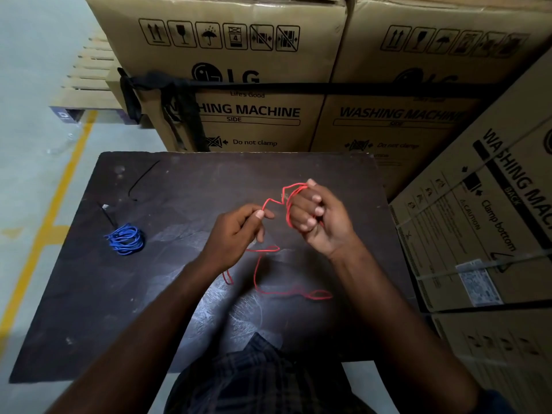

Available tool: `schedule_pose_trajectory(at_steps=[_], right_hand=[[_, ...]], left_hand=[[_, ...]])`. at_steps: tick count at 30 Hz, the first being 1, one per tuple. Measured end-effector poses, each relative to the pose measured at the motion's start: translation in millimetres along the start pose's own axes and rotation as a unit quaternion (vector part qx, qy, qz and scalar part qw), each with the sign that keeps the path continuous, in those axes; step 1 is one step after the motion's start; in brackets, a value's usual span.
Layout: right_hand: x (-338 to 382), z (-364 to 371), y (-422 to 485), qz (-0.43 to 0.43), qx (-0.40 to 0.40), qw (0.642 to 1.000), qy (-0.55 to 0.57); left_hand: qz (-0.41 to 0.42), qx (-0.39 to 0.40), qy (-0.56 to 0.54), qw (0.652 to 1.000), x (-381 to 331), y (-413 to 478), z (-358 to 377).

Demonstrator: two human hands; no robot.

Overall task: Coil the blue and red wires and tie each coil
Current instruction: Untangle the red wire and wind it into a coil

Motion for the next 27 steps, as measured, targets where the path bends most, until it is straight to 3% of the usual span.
schedule_pose_trajectory(at_steps=[3,7,11,16,19,22,24,27], right_hand=[[19.4,-5.5,1.6,-0.020,0.009,0.997,0.075],[24.4,-2.4,4.9,-0.030,0.024,0.995,0.092],[30.2,5.7,9.6,-0.062,0.042,0.984,0.162],[39.7,1.4,21.2,-0.160,-0.093,0.959,0.215],[52.6,-1.6,23.7,-0.247,-0.223,0.940,0.075],[68.5,-15.0,23.2,-0.329,-0.334,0.876,-0.116],[70.5,-21.2,26.8,-0.353,-0.354,0.829,-0.251],[55.9,-27.8,29.8,-0.360,-0.323,0.774,-0.409]], left_hand=[[0.009,-0.016,0.030,0.999,7.0,-2.5,-6.2],[0.017,-0.025,0.078,0.997,10.3,0.1,-13.9],[0.001,0.012,0.123,0.992,18.5,9.0,-11.7],[-0.001,0.070,0.162,0.984,31.0,-12.0,26.8],[0.010,0.068,0.182,0.981,22.9,-24.9,37.8],[0.046,0.062,0.197,0.977,11.8,-29.1,33.0],[0.070,0.070,0.204,0.974,2.2,-29.3,31.1],[0.094,0.028,0.198,0.975,-12.4,-21.7,20.1]])
Point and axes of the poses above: each hand's wrist, its own y-axis towards the middle knuckle, its own z-axis out of the palm, x = y × z, the point moved 6 cm from there along y, towards the middle knuckle, and after that the axes turned 5 degrees about -x, right-handed, at the moved point
